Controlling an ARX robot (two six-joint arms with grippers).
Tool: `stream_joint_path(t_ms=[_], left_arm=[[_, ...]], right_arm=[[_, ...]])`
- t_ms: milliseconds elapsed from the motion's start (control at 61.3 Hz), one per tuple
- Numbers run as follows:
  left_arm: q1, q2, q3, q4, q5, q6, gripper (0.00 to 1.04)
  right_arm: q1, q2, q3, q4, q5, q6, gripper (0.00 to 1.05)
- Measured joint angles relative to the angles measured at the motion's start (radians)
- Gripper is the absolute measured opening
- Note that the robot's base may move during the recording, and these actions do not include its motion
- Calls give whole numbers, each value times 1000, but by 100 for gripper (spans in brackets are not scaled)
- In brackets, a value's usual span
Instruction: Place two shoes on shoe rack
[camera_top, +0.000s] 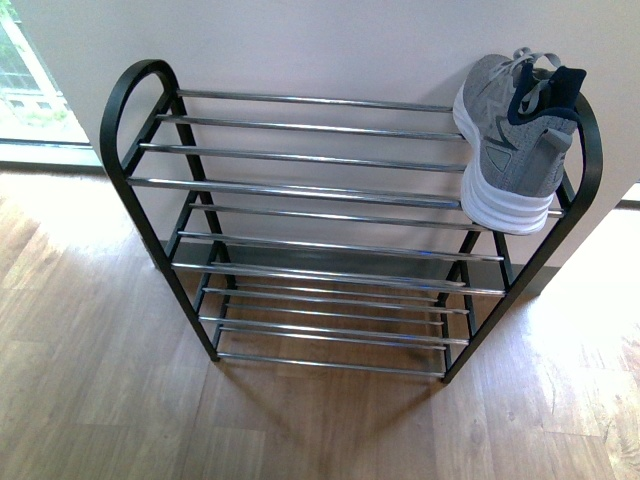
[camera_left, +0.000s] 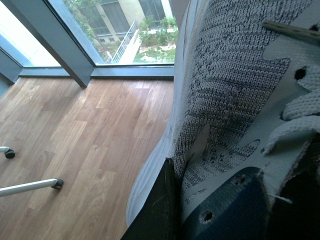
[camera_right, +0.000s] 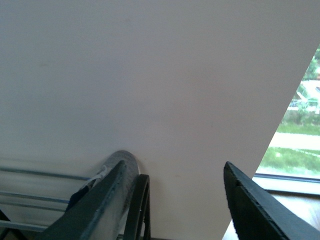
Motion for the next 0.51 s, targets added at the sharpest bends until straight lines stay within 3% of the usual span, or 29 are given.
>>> stream_joint_path(t_ms=[179,294,506], left_arm=[[0,0,0,0,0,0,2],[0,0,0,0,0,0,2],[0,0,0,0,0,0,2]], right_arm=[[36,-95,-149,62,37,19,29],[66,-175,-262,80,67,21,3],[98,-286,-368,82,99,24,1]])
